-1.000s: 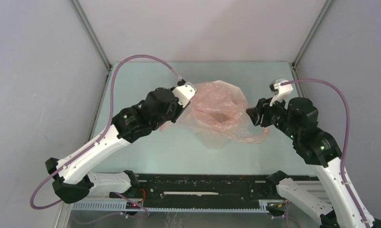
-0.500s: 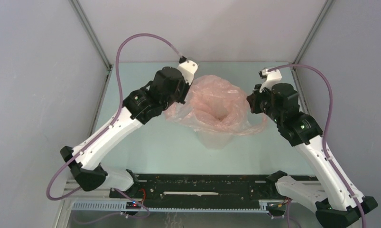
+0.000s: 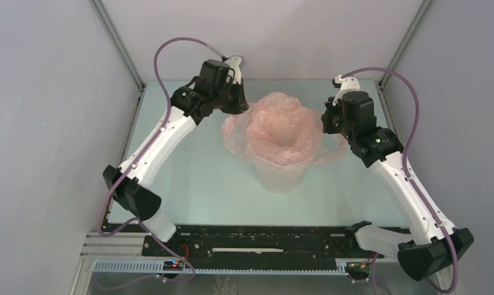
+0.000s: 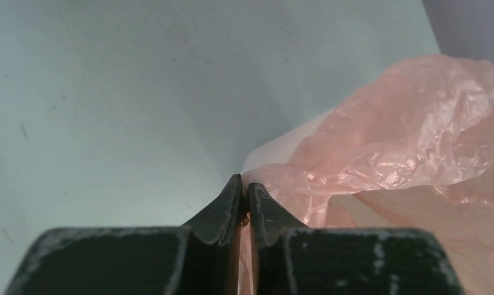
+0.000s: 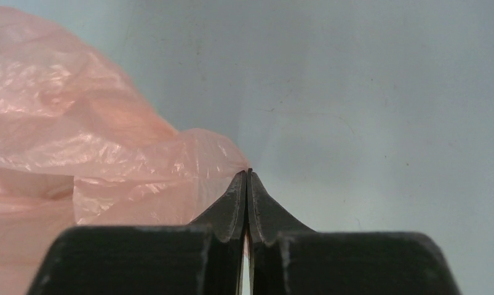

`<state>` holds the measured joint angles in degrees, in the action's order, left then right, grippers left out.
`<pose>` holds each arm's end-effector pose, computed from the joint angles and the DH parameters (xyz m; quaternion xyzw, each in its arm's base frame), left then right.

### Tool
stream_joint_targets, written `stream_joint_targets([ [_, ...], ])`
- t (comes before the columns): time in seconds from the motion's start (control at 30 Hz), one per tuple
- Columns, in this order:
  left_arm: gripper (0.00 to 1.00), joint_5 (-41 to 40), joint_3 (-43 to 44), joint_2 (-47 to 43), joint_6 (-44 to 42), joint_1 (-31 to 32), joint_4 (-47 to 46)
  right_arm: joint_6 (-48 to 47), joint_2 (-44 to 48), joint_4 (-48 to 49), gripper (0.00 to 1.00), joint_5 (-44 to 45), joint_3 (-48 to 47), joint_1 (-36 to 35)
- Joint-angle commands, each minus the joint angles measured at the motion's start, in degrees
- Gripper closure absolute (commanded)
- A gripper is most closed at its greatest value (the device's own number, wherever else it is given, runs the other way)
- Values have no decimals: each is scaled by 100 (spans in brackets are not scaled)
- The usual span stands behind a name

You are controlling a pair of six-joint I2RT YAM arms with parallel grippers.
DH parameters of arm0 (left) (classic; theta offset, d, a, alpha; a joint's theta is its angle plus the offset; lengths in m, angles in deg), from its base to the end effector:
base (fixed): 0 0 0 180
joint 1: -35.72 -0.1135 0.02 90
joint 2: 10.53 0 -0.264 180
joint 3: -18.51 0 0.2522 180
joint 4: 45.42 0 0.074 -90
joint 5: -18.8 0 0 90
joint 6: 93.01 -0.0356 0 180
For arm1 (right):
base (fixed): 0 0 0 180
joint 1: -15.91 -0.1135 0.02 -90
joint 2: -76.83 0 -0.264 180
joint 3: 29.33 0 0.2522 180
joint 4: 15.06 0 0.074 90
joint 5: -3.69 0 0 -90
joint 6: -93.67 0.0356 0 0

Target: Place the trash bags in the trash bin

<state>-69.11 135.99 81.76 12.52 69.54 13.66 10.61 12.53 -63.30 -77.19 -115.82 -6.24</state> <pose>0.2898 -0.1957 0.4235 0.1487 0.8698 -0.2109 0.4206 0.2217 0.0842 0.3987 -0.0702 0.8437 0.0673 0.5279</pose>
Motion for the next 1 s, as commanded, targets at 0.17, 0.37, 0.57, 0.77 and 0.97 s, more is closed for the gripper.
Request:
stream_joint_targets([
  [0.17,84,1629,103,227,1055,-687,-686,259,-452,-30,90,-463,-355,372],
  [0.37,80,1990,-225,-102,1121,-693,-1239,144,-359,26,76,-1172,-453,402],
  [0.57,69,1672,-1060,-1051,757,-693,-1274,-67,194,-138,46,-1483,-309,400],
  [0.77,70,1628,-1336,-1366,815,-662,-1560,-225,393,634,32,-1675,-70,396],
  [0.97,75,1738,-1085,-1210,971,-565,-1561,-656,423,733,14,-2193,-146,115],
])
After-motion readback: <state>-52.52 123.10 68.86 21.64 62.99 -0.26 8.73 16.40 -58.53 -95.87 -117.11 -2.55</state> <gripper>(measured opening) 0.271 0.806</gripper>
